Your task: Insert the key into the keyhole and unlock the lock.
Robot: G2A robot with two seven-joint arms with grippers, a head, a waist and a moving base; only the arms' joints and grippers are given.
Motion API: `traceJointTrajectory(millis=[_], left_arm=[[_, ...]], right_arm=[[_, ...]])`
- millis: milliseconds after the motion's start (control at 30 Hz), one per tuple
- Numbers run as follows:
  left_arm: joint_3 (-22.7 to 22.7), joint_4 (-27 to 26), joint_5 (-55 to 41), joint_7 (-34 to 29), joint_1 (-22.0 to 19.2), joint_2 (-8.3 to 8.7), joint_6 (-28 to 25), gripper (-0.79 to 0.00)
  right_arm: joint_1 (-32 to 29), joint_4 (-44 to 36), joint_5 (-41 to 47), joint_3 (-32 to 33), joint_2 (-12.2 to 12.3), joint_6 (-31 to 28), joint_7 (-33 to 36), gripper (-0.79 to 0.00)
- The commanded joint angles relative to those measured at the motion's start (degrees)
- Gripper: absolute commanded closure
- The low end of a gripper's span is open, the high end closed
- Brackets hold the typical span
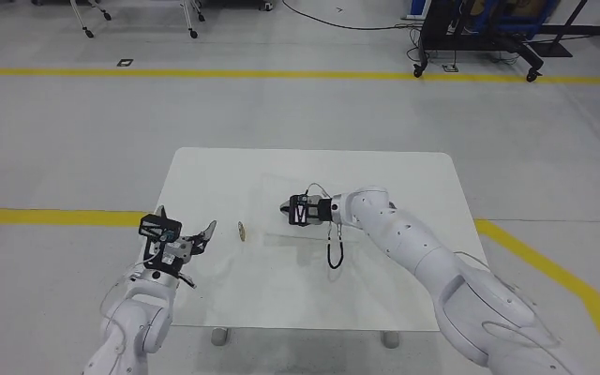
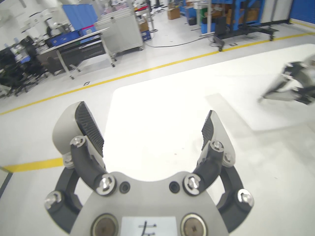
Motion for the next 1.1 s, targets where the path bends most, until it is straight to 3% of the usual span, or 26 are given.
traceJointTrajectory(millis=[0,133,233,300,600,1067], left_arm=[[1.46,-1.33,1.84,-2.46,-0.87,0.0,-1.51,-0.785],[5.9,-3.51,4.92,-7.8,-3.67,-0.34,-1.78,-0.785],[10.16,-4.55,9.42,-15.41,-7.26,-0.49,-5.03,-0.785],[13.03,-4.6,13.66,-19.84,-9.95,-0.78,-4.04,-0.785],[26.45,4.16,20.83,-31.08,-20.1,-3.47,1.57,-0.785],[34.57,17.1,19.03,-33.45,-28.69,-6.97,5.59,-0.785]], right_arm=[[-0.65,0.48,0.32,0.63,0.49,0.15,0.28,0.0],[-2.22,-0.2,0.34,1.59,1.43,0.98,0.92,0.0],[-3.36,-1.23,0.08,2.49,2.36,1.7,0.01,0.0],[-4.12,-2.07,-0.04,3.17,3.05,1.82,-0.84,0.0],[-6.83,-5.9,0.01,6.7,6.12,0.27,-3.51,0.0],[-10.7,-12.29,0.79,11.33,9.45,-2.51,-3.22,0.0]])
